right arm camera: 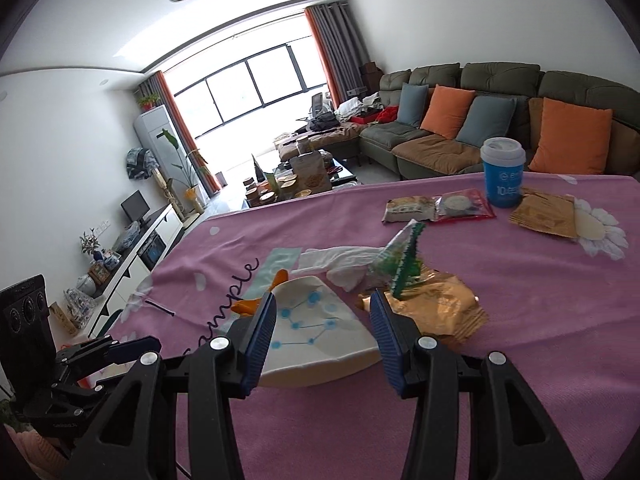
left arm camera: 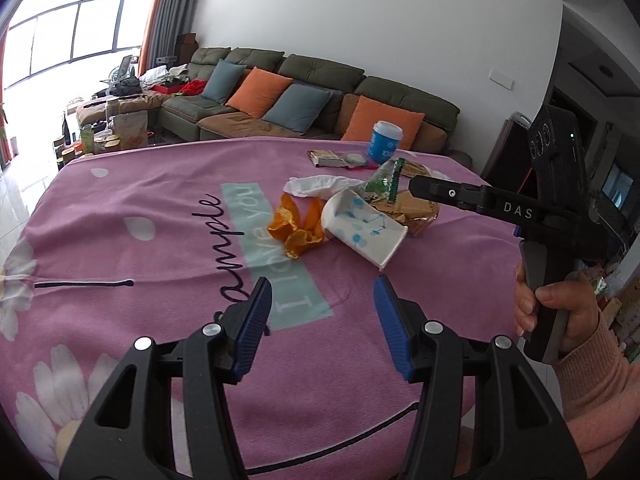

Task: Collect trash
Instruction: 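Move both tools back to the table toward the paper cup and gold wrapper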

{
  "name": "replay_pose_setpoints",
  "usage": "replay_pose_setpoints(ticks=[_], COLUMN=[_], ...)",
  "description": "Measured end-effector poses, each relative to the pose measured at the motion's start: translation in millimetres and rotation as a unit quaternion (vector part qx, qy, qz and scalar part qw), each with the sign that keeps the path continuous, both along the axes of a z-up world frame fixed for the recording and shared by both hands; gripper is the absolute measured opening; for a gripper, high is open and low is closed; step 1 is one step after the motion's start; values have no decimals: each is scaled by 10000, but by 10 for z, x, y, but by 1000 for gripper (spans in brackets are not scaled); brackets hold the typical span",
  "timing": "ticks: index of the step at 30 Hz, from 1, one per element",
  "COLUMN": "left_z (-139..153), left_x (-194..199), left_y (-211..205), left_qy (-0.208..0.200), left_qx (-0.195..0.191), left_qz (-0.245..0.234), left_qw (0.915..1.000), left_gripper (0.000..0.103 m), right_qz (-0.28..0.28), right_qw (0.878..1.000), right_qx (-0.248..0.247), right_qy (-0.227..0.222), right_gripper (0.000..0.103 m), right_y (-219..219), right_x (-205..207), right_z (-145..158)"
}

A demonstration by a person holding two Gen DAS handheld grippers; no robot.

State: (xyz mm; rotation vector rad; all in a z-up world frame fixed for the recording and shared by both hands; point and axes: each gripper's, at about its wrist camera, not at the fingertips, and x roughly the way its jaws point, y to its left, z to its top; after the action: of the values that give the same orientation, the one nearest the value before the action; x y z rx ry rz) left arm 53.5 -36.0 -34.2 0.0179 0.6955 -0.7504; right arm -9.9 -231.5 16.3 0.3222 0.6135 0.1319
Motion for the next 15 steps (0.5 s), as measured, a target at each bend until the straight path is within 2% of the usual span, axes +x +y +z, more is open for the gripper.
replay_pose_setpoints(ticks=[3,7,15], left_z=[-31,-73,-165], left_x=[13,88,257], left_y=[-157,-361,-676], left_qy=[90,201,567], left_qx=[32,65,186], left_qz=[-197,-370,-458], left_qw=[9998,9991,9972], left_gripper=[52,52,48], right_qz=[-297,-644,-735], right_qw=[9996,9978,9957], right_qx=[24,102,433], right_qy=[3,97,353], right_gripper=[47,53,55], right_y=[-232,-474,-714], right_x=[-57,-85,-4], right_z=[-51,-128,-331])
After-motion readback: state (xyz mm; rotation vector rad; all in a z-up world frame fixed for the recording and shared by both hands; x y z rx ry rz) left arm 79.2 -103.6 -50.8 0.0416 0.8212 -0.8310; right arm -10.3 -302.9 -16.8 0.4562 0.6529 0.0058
